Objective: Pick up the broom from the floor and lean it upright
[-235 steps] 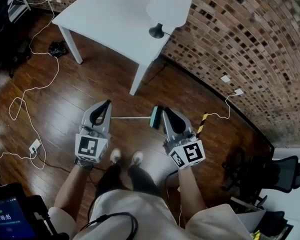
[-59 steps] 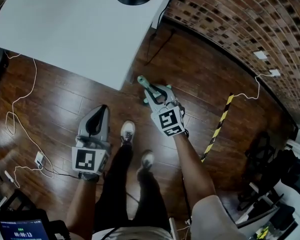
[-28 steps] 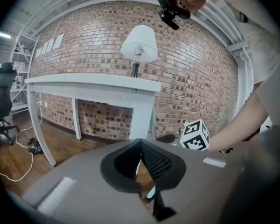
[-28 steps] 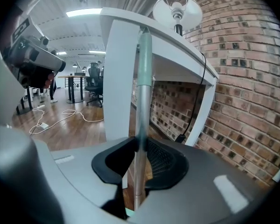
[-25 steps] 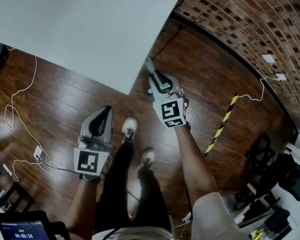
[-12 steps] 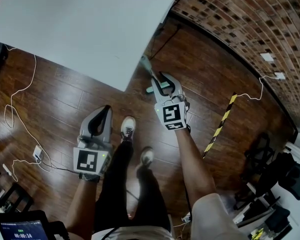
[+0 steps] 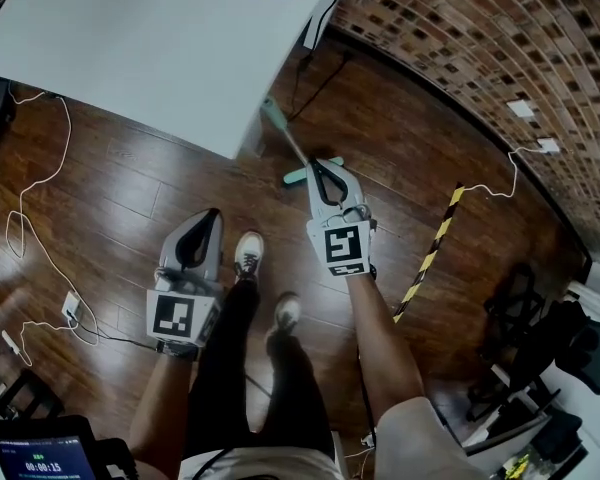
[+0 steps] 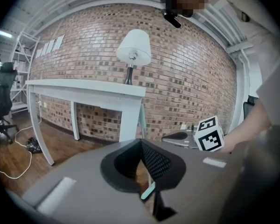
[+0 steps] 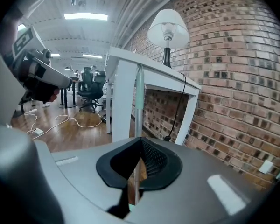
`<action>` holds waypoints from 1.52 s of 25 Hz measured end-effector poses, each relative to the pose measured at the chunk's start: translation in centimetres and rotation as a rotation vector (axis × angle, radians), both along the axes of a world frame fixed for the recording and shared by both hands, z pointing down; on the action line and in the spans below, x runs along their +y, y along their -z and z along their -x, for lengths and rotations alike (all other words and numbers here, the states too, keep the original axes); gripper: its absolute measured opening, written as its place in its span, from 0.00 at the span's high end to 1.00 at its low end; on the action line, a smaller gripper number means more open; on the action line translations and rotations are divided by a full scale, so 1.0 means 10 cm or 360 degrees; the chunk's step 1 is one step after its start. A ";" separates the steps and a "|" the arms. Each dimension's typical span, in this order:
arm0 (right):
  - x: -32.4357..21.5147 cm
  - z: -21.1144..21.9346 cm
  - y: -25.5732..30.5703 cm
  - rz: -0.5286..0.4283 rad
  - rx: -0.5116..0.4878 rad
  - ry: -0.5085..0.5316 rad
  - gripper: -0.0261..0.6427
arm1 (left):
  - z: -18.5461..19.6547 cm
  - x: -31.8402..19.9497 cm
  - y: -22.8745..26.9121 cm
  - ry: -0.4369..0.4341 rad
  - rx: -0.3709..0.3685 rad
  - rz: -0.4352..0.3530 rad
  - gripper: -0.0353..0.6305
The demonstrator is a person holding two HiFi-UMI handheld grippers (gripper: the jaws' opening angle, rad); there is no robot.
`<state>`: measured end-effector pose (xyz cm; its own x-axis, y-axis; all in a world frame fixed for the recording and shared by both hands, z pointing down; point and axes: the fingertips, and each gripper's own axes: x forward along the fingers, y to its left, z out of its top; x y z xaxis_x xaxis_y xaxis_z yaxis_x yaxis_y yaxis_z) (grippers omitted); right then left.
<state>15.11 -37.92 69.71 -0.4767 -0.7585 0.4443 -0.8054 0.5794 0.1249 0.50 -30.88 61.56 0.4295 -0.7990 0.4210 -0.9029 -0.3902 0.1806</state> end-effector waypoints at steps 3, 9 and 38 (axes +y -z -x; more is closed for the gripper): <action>0.21 -0.04 0.22 -0.0012 -0.0047 -0.0026 0.94 | -0.01 0.05 0.15 0.0004 0.0005 -0.0090 0.94; 0.67 -0.24 1.01 -0.0085 -0.0187 -0.0137 0.94 | 0.00 0.26 0.65 0.0016 -0.0022 -0.0199 0.94; 2.92 -0.96 4.82 -0.0617 -0.0459 -0.0325 0.94 | -0.46 2.07 3.89 -0.0030 0.0103 -0.0755 0.94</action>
